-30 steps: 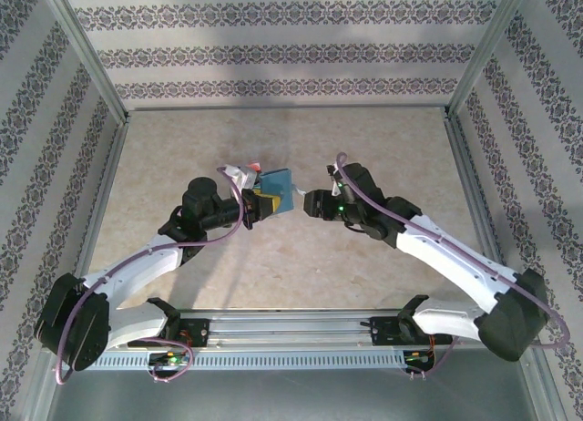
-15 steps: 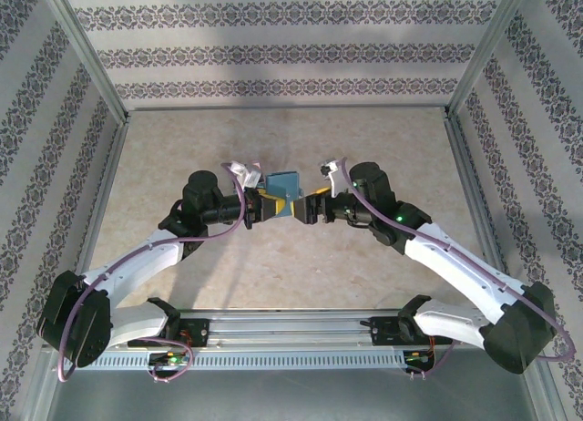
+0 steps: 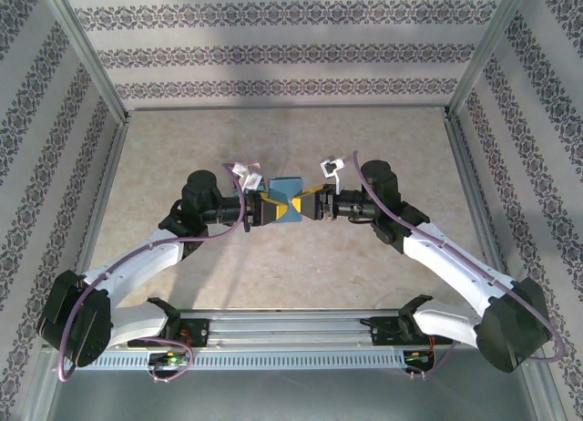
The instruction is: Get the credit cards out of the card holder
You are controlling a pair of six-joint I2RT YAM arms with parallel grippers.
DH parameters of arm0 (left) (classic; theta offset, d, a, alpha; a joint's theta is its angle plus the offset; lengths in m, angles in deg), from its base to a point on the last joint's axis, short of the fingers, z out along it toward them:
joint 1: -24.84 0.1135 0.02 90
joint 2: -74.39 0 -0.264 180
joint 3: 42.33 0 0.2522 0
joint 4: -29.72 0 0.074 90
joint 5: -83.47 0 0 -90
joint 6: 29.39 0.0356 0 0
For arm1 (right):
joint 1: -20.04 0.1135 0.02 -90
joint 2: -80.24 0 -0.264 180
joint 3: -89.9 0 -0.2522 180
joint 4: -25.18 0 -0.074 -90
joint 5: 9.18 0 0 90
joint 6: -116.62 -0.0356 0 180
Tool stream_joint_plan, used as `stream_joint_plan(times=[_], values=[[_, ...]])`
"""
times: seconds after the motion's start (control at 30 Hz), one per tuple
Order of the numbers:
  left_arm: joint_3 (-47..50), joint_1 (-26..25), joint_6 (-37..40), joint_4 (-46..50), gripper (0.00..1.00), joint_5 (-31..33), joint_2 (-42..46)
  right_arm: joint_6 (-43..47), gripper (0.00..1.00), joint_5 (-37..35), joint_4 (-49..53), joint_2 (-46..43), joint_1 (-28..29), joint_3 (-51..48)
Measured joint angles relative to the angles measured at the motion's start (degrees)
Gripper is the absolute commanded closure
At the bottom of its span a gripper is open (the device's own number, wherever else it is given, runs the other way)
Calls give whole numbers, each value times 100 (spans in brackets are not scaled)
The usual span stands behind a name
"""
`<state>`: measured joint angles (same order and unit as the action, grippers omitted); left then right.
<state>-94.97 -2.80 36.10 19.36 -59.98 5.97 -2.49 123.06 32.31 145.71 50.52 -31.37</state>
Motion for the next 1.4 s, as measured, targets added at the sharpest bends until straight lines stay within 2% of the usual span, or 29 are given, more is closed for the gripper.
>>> stream_joint_plan(times=[0.2, 0.37, 0.43, 0.47, 0.53, 0.6, 0.7, 0.77, 1.03, 1.17, 1.27, 1.3, 1.37, 1.4], values=[[0, 66, -133, -90, 100, -55, -22, -92, 66, 168, -227, -9, -52, -105], [0, 76, -173, -105, 98, -63, -46, -153, 80, 267, -358, -68, -114, -214], [0, 79, -214, -131, 91, -101, -70, -181, 86, 293, -380, -103, -142, -247], [0, 83, -240, -168, 85, -105, -90, -201, 89, 317, -398, -107, -151, -254], [0, 101, -280, -205, 80, -142, -127, -232, 94, 332, -433, -107, -166, -278], [0, 103, -317, -210, 72, -164, -170, -251, 97, 330, -450, -107, -177, -313], [0, 114, -391, -201, 50, -111, -229, -289, 100, 313, -455, -116, -177, -337], [0, 114, -407, -186, 46, -42, -236, -341, 100, 214, -424, -164, -177, -356], [98, 114, -428, -162, 51, 125, -236, -479, 100, -157, -299, -461, -177, -431], [173, 114, -501, -214, 66, 133, -249, -540, 100, -260, -291, -566, -179, -474], [192, 114, -647, -348, 82, 111, -363, -588, 100, -299, -286, -551, -179, -481], [208, 114, -704, -411, 89, 96, -393, -601, 97, -319, -289, -542, -190, -490], [254, 120, -785, -549, 100, 55, -402, -640, 84, -369, -306, -511, -232, -525], [273, 127, -828, -612, 100, 31, -402, -662, 75, -374, -339, -496, -264, -551]])
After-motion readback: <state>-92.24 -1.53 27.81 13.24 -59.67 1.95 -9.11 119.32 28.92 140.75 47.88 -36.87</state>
